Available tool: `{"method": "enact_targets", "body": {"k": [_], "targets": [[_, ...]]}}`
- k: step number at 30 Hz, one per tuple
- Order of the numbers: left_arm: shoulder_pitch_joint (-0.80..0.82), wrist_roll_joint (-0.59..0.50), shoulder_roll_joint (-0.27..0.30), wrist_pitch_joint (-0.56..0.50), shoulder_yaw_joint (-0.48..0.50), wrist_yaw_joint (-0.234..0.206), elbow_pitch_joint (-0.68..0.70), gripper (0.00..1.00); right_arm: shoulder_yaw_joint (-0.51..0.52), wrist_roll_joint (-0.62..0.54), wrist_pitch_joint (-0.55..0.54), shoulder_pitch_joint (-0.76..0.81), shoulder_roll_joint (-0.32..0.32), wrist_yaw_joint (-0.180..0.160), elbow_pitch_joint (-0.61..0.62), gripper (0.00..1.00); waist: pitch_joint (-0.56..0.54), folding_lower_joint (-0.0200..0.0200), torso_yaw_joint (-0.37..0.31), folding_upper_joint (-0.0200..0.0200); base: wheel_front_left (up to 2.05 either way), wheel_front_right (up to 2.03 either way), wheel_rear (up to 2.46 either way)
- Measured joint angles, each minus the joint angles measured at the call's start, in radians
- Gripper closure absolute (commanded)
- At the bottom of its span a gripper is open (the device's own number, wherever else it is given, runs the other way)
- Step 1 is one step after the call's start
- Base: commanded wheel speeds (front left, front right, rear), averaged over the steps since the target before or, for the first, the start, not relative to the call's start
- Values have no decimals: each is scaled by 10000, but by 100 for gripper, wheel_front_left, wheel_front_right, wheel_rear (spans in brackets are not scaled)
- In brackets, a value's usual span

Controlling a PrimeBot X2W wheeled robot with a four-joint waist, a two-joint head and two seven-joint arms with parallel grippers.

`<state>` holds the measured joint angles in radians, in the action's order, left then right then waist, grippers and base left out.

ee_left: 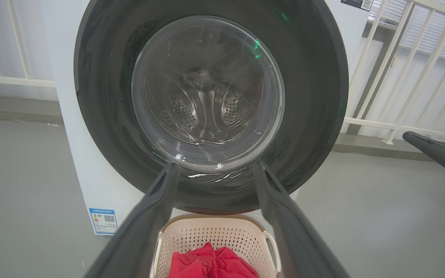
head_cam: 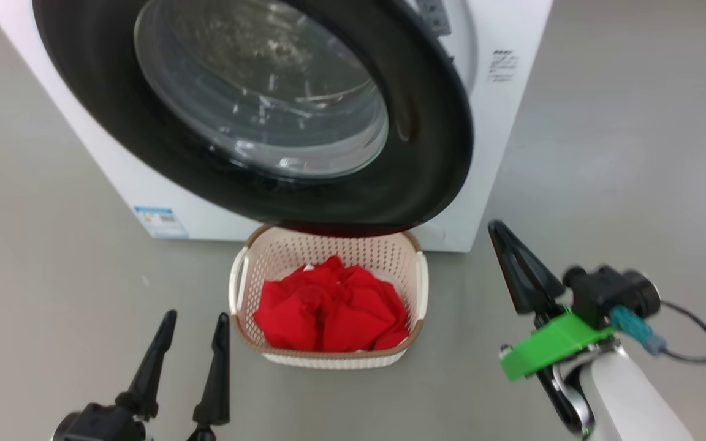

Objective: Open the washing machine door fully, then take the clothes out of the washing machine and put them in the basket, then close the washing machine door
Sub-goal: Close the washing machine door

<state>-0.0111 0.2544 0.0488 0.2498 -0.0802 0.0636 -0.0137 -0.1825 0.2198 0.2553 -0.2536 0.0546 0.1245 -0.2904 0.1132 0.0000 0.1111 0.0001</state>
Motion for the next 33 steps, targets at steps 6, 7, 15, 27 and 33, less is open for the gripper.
{"method": "enact_targets", "body": {"k": [6, 7, 15, 27, 33], "targets": [[342, -31, -6, 0, -142, 2, 84, 0, -301, -33, 0, -1221, 21, 0, -803, 100, 533, 0, 349, 0, 0, 0, 0], [383, -6, -8, 0, -148, 2, 117, 0, -307, -38, 0, -1406, 29, 0, -888, 100, 614, 0, 405, 0, 0, 0, 0], [656, 8, -17, 0, -157, 77, 247, 0, -474, -144, 0, -2643, 192, 0, -1304, 100, 1222, 0, 810, 0, 0, 0, 0], [1089, 111, -40, 0, -332, 88, 307, 0, -222, -268, 0, -4224, 648, 29, -2065, 100, 2012, 0, 1255, 0, 0, 0, 0], [1168, 111, -44, 0, -468, 88, 322, 0, -65, -286, 0, -5027, 673, 29, -2554, 100, 2250, 0, 1399, 0, 0, 0, 0]]}}
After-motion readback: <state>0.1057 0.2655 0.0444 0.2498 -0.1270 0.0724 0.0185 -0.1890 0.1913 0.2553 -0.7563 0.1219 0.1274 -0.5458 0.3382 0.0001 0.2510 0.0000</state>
